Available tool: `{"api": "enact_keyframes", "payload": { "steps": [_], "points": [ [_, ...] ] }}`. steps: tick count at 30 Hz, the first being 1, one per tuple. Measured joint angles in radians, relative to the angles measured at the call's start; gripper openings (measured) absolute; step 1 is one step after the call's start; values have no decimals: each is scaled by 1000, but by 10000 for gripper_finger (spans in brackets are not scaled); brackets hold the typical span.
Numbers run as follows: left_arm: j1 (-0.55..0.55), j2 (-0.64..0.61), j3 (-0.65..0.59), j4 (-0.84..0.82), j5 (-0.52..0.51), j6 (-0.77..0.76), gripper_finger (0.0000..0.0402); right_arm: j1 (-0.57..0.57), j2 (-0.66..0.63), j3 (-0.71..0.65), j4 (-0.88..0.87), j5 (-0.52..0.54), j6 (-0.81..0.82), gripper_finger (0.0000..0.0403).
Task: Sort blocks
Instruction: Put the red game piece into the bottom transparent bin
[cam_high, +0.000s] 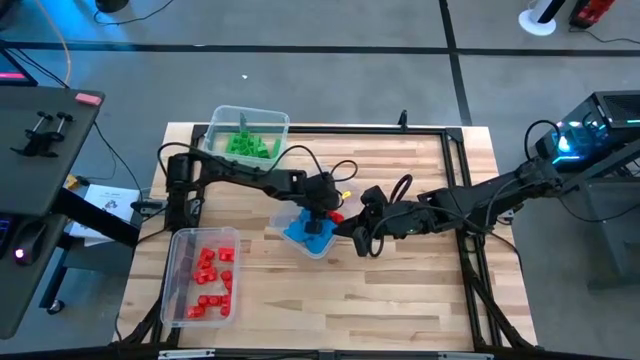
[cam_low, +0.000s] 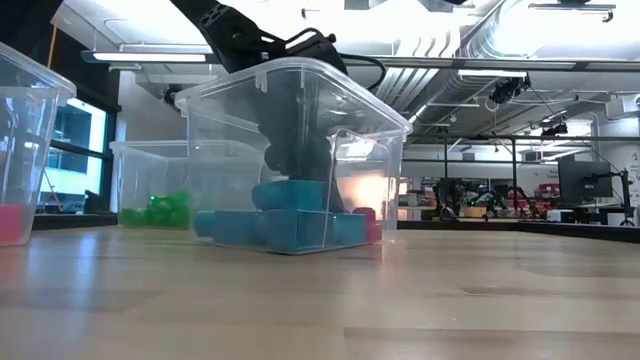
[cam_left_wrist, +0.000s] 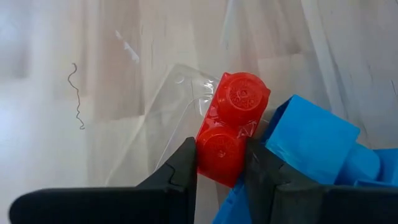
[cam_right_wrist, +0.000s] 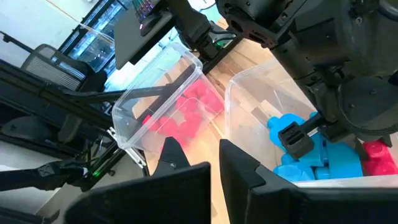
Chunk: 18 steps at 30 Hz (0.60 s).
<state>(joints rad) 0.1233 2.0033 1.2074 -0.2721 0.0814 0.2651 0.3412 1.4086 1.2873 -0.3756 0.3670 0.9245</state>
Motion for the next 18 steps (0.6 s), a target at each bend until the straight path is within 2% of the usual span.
{"api": "enact_keyframes", "payload": {
  "steps": [6, 13, 18],
  "points": [
    [6, -107, -15, -66, -8, -6, 66, 0, 0, 0, 1, 0, -6, 0],
    [31, -308, -10, -91, -6, 4, 60, 0, 0, 0, 14, 0, -52, 0],
    [49, -447, -8, -197, -71, -26, 60, 0, -1, 0, 51, -2, -98, 0]
  ]
}}
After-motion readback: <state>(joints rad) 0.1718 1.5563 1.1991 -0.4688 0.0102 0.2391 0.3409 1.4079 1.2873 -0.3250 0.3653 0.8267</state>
